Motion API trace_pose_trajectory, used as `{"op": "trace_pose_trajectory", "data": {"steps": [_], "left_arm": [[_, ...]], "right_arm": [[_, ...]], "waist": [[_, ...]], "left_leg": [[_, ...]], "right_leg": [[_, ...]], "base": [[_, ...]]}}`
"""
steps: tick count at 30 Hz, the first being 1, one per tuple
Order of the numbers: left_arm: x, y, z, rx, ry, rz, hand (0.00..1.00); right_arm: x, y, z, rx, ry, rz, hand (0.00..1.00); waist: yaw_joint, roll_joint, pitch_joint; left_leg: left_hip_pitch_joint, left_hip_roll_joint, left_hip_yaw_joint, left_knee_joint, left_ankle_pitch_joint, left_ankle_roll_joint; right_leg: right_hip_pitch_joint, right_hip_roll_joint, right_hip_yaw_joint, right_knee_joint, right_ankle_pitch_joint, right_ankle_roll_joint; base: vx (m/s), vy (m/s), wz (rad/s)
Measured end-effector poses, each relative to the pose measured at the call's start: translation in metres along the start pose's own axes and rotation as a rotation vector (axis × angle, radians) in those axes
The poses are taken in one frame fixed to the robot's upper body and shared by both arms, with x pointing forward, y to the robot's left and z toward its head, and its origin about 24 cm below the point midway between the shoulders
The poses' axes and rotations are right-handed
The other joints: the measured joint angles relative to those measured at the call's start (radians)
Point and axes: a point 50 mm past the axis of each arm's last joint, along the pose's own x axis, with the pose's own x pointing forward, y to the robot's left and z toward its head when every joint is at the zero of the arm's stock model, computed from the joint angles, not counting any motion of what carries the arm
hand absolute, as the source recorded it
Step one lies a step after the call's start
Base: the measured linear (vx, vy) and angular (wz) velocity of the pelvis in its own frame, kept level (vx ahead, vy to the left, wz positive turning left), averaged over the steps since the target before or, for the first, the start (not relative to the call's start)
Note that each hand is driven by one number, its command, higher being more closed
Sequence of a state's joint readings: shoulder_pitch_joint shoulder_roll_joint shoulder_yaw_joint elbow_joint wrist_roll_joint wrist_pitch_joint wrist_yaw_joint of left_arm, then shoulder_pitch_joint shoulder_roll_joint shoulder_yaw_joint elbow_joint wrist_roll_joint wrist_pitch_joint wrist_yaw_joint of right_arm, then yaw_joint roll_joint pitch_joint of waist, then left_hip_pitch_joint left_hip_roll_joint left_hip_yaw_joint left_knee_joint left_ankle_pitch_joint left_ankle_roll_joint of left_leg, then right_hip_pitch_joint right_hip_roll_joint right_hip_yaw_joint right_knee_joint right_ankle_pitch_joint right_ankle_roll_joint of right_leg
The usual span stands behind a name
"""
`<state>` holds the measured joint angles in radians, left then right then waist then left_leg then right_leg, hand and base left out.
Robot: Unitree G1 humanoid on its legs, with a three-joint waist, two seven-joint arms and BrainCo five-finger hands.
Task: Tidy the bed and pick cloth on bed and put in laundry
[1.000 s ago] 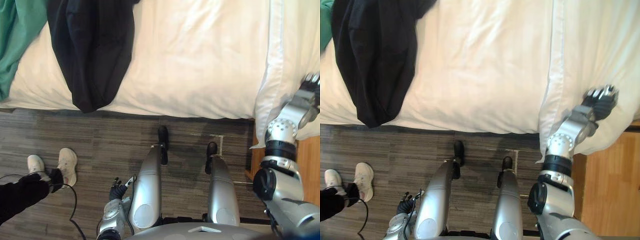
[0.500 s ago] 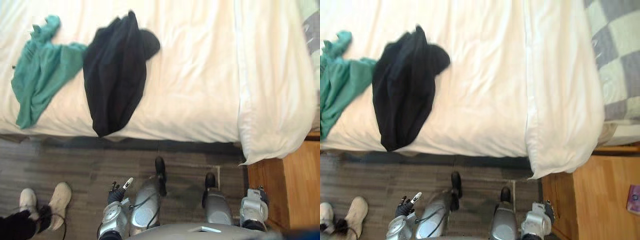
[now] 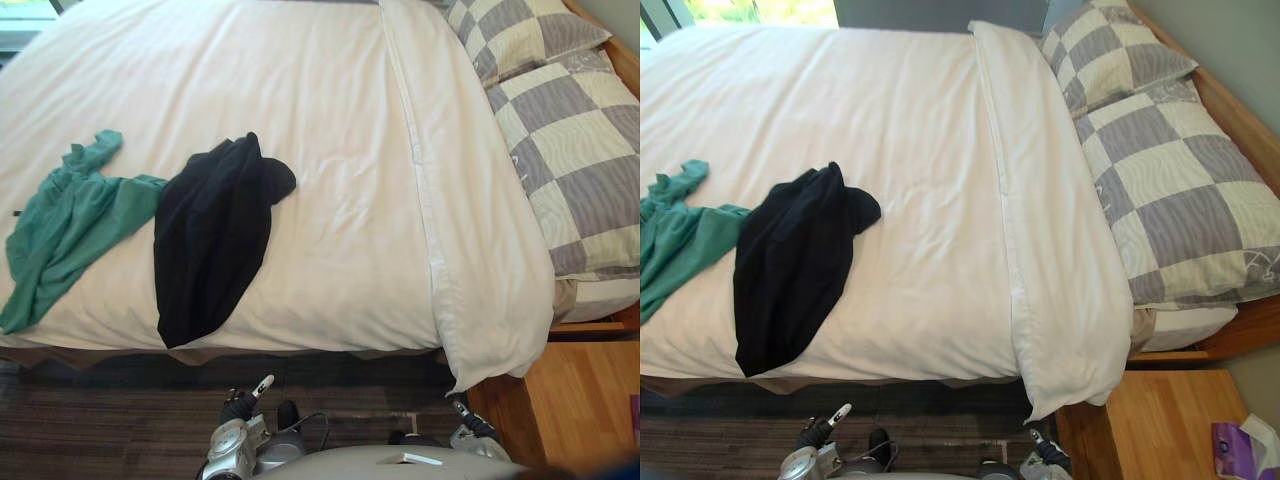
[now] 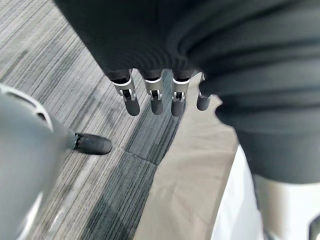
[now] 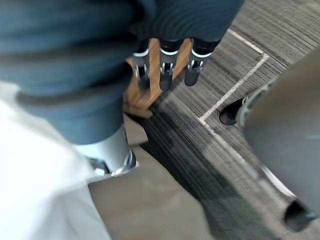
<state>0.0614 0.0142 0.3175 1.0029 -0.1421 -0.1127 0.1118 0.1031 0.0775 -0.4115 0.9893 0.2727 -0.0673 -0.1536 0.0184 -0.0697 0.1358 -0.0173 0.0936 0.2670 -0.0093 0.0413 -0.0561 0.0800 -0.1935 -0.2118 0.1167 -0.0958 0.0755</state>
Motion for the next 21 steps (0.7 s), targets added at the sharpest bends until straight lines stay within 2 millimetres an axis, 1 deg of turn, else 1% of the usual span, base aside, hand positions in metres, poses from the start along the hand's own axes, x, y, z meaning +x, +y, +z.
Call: {"op": "trace_pose_trajectory", "data": {"steps": [2, 4, 6, 7, 8, 9, 10, 11, 12, 13, 14, 15, 16, 17, 18, 19, 20, 21], "left_arm": [[-0.001, 0.002, -0.004, 0.018, 0.008, 0.008, 0.0], [-0.003, 0.009, -0.008, 0.02, 0.017, 0.03, 0.0], [-0.002, 0.013, -0.005, 0.027, 0.008, 0.047, 0.0], [-0.002, 0.014, -0.004, 0.031, 0.005, 0.047, 0.0], [-0.001, 0.015, -0.003, 0.033, 0.001, 0.05, 0.0], [-0.002, 0.015, -0.003, 0.031, -0.004, 0.048, 0.0], [-0.002, 0.014, -0.004, 0.031, -0.003, 0.046, 0.0], [-0.002, 0.013, -0.006, 0.031, 0.005, 0.044, 0.0], [-0.004, 0.01, -0.011, 0.041, 0.021, 0.037, 0.0], [-0.002, 0.006, -0.009, 0.076, 0.019, 0.014, 0.0], [-0.001, 0.006, -0.004, 0.094, 0.007, 0.009, 0.0], [0.001, 0.006, 0.0, 0.109, -0.005, 0.006, 0.0], [0.002, 0.005, 0.002, 0.143, -0.008, -0.005, 0.0], [0.002, 0.005, 0.001, 0.153, -0.005, -0.005, 0.0], [0.001, 0.008, 0.0, 0.172, -0.003, -0.003, 0.0], [0.001, 0.008, -0.001, 0.184, 0.002, -0.006, 0.0], [0.002, 0.012, 0.001, 0.212, 0.001, -0.005, 0.0], [0.003, 0.014, 0.003, 0.239, -0.004, -0.007, 0.0]], "right_arm": [[0.0, -0.003, -0.001, -0.024, -0.001, -0.003, 0.0], [-0.001, -0.006, -0.005, -0.028, 0.011, -0.011, 0.0], [-0.001, -0.013, -0.007, -0.059, 0.021, -0.025, 0.0], [-0.001, -0.014, -0.006, -0.067, 0.017, -0.027, 0.0], [-0.001, -0.016, -0.007, -0.078, 0.022, -0.032, 0.0], [0.0, -0.023, -0.006, -0.091, 0.024, -0.048, 0.0], [0.001, -0.032, -0.004, -0.128, 0.026, -0.064, 0.0], [0.001, -0.037, -0.003, -0.142, 0.024, -0.074, 0.0], [0.001, -0.046, -0.004, -0.159, 0.034, -0.093, 0.0], [0.0, -0.048, -0.01, -0.173, 0.065, -0.093, 0.0], [0.0, -0.044, -0.013, -0.168, 0.073, -0.082, 0.0], [-0.001, -0.043, -0.014, -0.166, 0.077, -0.078, 0.0], [0.001, -0.041, -0.011, -0.19, 0.075, -0.071, 0.0], [0.002, -0.04, -0.007, -0.219, 0.062, -0.063, 0.0], [0.005, -0.032, 0.001, -0.265, 0.037, -0.034, 0.0], [0.006, -0.031, 0.007, -0.284, 0.022, -0.028, 0.0], [0.006, -0.025, 0.01, -0.319, 0.002, -0.005, 0.0], [0.007, -0.019, 0.014, -0.374, -0.023, 0.019, 0.0]], "waist": [[0.004, 0.006, 0.003], [0.0, 0.011, 0.01], [-0.002, -0.003, 0.012], [-0.004, -0.004, 0.015], [-0.016, -0.022, 0.011], [-0.016, -0.01, 0.011], [-0.017, 0.016, 0.012], [-0.021, 0.029, 0.009], [-0.028, 0.052, 0.003], [-0.031, 0.042, 0.006], [-0.029, 0.029, 0.004], [-0.026, 0.021, 0.005], [-0.024, 0.019, 0.009], [-0.023, 0.029, 0.01], [-0.019, 0.05, 0.014], [-0.025, 0.051, 0.017], [-0.03, 0.045, 0.018], [-0.025, 0.047, 0.019]], "left_leg": [[-0.004, 0.008, -0.002, 0.017, -0.011, 0.006], [-0.016, 0.01, -0.006, 0.037, -0.026, 0.007], [-0.07, 0.012, 0.002, 0.13, -0.075, 0.0], [-0.084, 0.015, 0.006, 0.156, -0.088, -0.003], [-0.12, 0.028, 0.008, 0.235, -0.106, 0.005], [-0.152, 0.052, -0.033, 0.319, -0.122, 0.017], [-0.166, 0.088, -0.087, 0.38, -0.131, 0.003], [-0.163, 0.104, -0.114, 0.38, -0.135, -0.013], [-0.149, 0.116, -0.15, 0.34, -0.144, -0.051], [-0.134, 0.072, -0.186, 0.26, -0.162, -0.088], [-0.131, 0.046, -0.172, 0.25, -0.153, -0.083], [-0.133, 0.026, -0.165, 0.237, -0.152, -0.066], [-0.144, 0.006, -0.157, 0.23, -0.159, -0.047], [-0.136, 0.01, -0.137, 0.212, -0.157, -0.041], [-0.117, 0.016, -0.108, 0.174, -0.14, -0.008], [-0.108, 0.014, -0.099, 0.159, -0.127, 0.021], [-0.088, 0.013, -0.087, 0.137, -0.117, 0.038], [-0.066, 0.016, -0.079, 0.113, -0.106, 0.051]], "right_leg": [[-0.002, -0.001, -0.014, 0.018, -0.004, 0.004], [-0.009, -0.012, -0.028, 0.057, -0.032, 0.011], [-0.037, -0.047, -0.059, 0.12, -0.104, 0.022], [-0.045, -0.055, -0.063, 0.129, -0.117, 0.021], [-0.074, -0.073, -0.077, 0.151, -0.128, 0.011], [-0.085, -0.076, -0.077, 0.156, -0.125, 0.016], [-0.089, -0.078, -0.079, 0.156, -0.12, 0.031], [-0.09, -0.08, -0.08, 0.154, -0.115, 0.043], [-0.089, -0.081, -0.086, 0.144, -0.105, 0.064], [-0.091, -0.133, -0.101, 0.125, -0.076, 0.106], [-0.09, -0.161, -0.105, 0.113, -0.055, 0.115], [-0.087, -0.178, -0.104, 0.106, -0.036, 0.12], [-0.117, -0.195, -0.114, 0.126, 0.02, 0.064], [-0.136, -0.191, -0.138, 0.128, 0.087, -0.002], [-0.142, -0.184, -0.215, 0.109, 0.166, -0.041], [-0.143, -0.185, -0.264, 0.134, 0.156, -0.05], [-0.149, -0.153, -0.299, 0.225, 0.086, -0.028], [-0.154, -0.074, -0.28, 0.281, 0.013, -0.015]], "base": [[-0.1, 0.019, 0.17], [-0.14, -0.004, 0.16], [-0.17, -0.044, 0.08], [-0.17, -0.011, 0.17], [-0.14, 0.013, 0.18], [-0.14, 0.044, 0.2], [-0.08, 0.091, 0.09], [-0.05, 0.14, 0.16], [0.02, 0.411, 0.4], [0.03, 0.345, 0.41], [0.08, 0.405, 0.36], [0.04, 0.218, 0.1], [0.05, 0.278, -0.09], [0.01, 0.299, -0.39], [0.03, 0.249, -0.49], [0.06, 0.292, -0.45], [0.09, 0.231, -0.35], [0.09, 0.197, -0.33]]}}
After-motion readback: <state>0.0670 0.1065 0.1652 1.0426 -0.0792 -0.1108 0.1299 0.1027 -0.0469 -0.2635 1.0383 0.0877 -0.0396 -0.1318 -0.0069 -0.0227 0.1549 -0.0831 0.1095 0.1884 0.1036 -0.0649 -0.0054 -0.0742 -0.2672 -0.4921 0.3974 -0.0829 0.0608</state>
